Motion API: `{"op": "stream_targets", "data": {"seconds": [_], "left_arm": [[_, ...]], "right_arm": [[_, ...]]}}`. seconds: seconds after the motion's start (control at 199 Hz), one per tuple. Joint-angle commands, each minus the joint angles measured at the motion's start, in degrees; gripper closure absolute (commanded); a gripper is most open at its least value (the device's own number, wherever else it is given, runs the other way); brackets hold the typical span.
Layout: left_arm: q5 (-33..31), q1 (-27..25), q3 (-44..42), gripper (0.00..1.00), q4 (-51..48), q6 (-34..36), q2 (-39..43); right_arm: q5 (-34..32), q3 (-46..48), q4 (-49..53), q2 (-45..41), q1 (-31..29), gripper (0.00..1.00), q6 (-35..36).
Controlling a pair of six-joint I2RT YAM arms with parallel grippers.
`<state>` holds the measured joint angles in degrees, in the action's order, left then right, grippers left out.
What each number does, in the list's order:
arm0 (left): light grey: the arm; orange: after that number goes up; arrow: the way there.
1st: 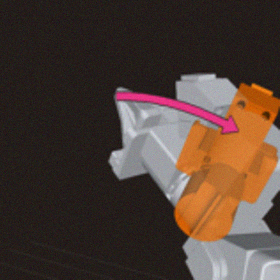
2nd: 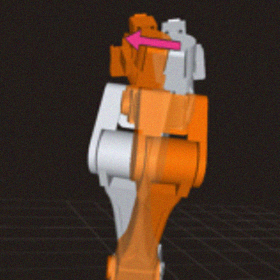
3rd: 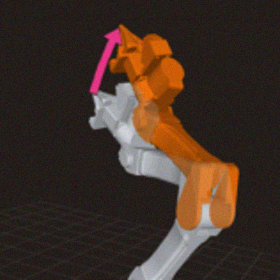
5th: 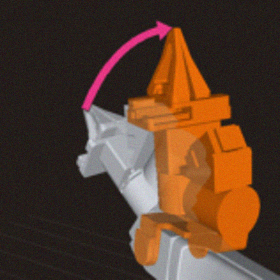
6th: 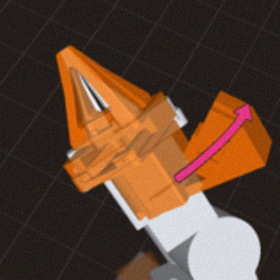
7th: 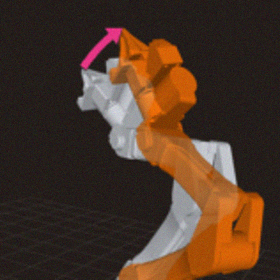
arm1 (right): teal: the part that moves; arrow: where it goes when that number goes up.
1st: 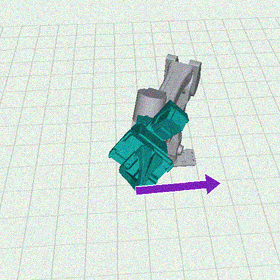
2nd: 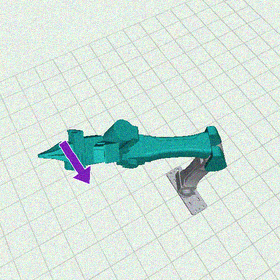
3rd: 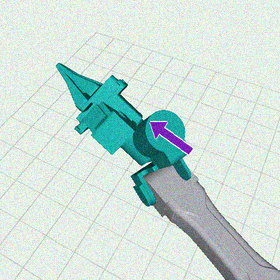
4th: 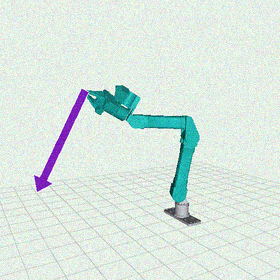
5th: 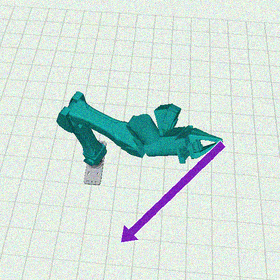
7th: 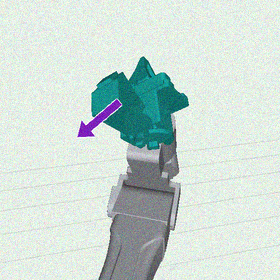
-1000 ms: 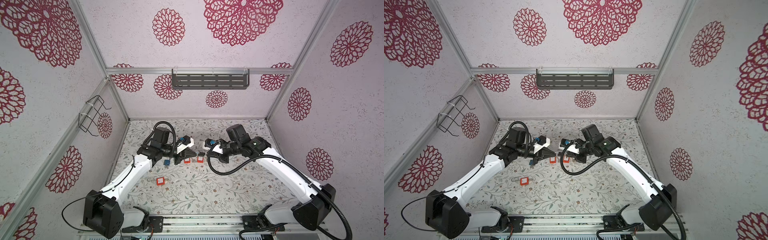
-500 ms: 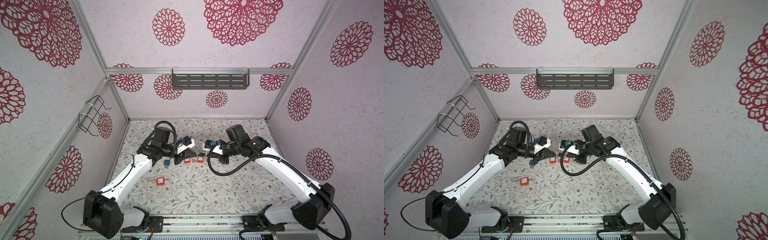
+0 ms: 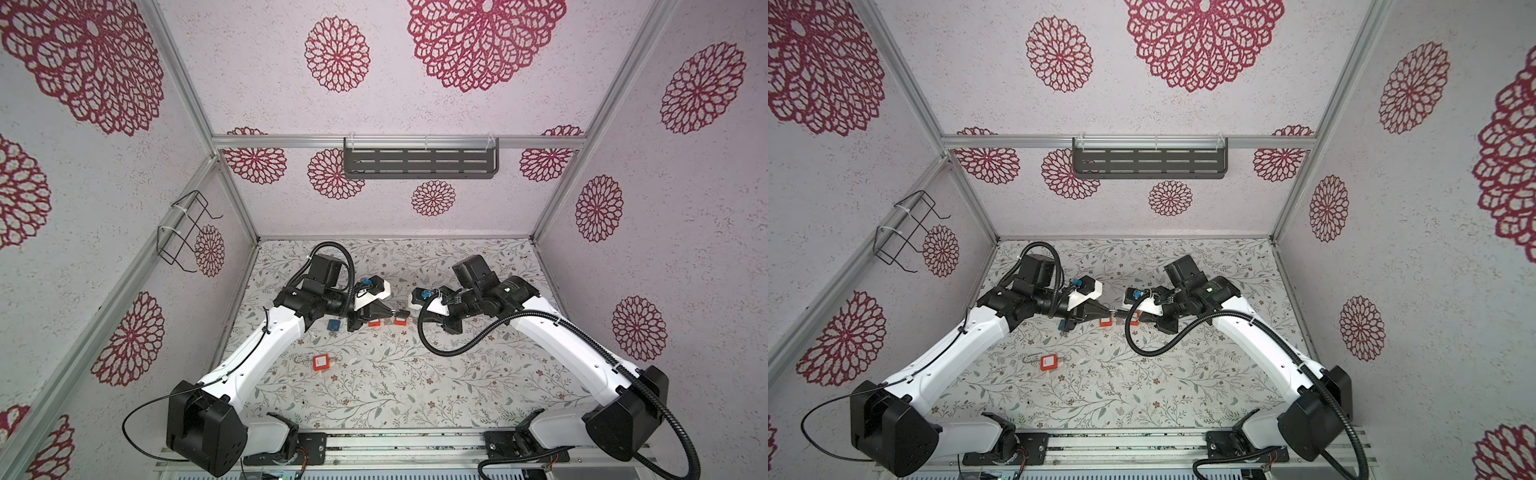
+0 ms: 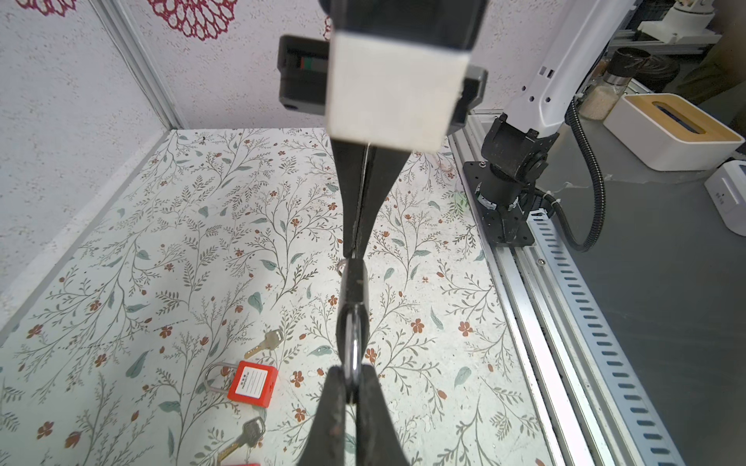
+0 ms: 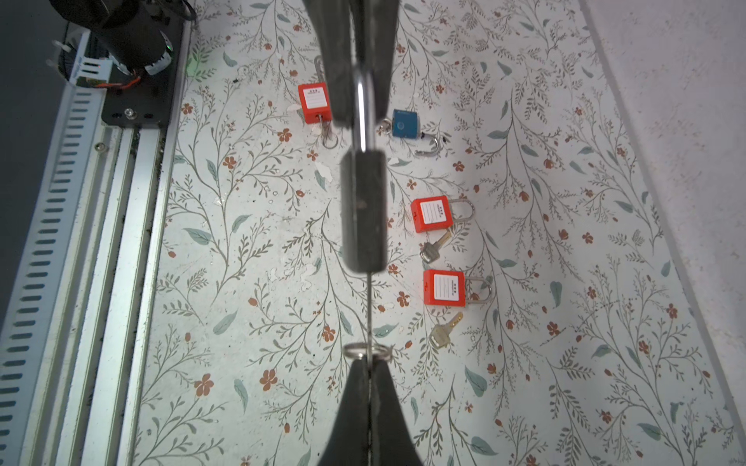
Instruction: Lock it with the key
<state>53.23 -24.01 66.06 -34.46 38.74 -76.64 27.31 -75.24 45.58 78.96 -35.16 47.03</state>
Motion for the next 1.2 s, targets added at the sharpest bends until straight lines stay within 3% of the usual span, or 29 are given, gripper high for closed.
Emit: {"op": "stream_targets", "data": {"seconds": [0.0, 0.141, 0.387, 0.548, 0.784, 1.197], "left_arm": [[0.8, 0.3, 1.9, 1.0, -2.8, 3.2, -0.7], [-1.1, 0.3, 4.1, 1.0, -9.0, 7.4, -2.8], [-8.5, -0.2, 8.9, 1.0, -21.4, 15.3, -9.4], [-14.9, -0.6, 6.9, 1.0, -22.5, 18.1, -12.5], [-18.6, -3.0, 6.0, 1.0, -24.1, 18.5, -16.7], [-22.7, -11.1, 20.0, 1.0, -33.3, 16.9, -34.1]], "right_arm": [[-1.1, 0.4, 3.1, -1.2, 0.7, 1.0, 1.5], [-4.1, 4.9, -0.2, -2.5, 1.8, 1.0, -2.4], [-9.3, 12.4, -9.4, -6.7, 2.1, 1.0, -19.5], [-11.7, 17.1, -17.8, -11.1, 2.0, 1.0, -29.9], [-16.8, 24.3, -24.2, -14.1, -0.6, 1.0, -42.1], [-24.0, 34.4, -28.3, -19.4, -4.7, 1.0, -54.2]]}}
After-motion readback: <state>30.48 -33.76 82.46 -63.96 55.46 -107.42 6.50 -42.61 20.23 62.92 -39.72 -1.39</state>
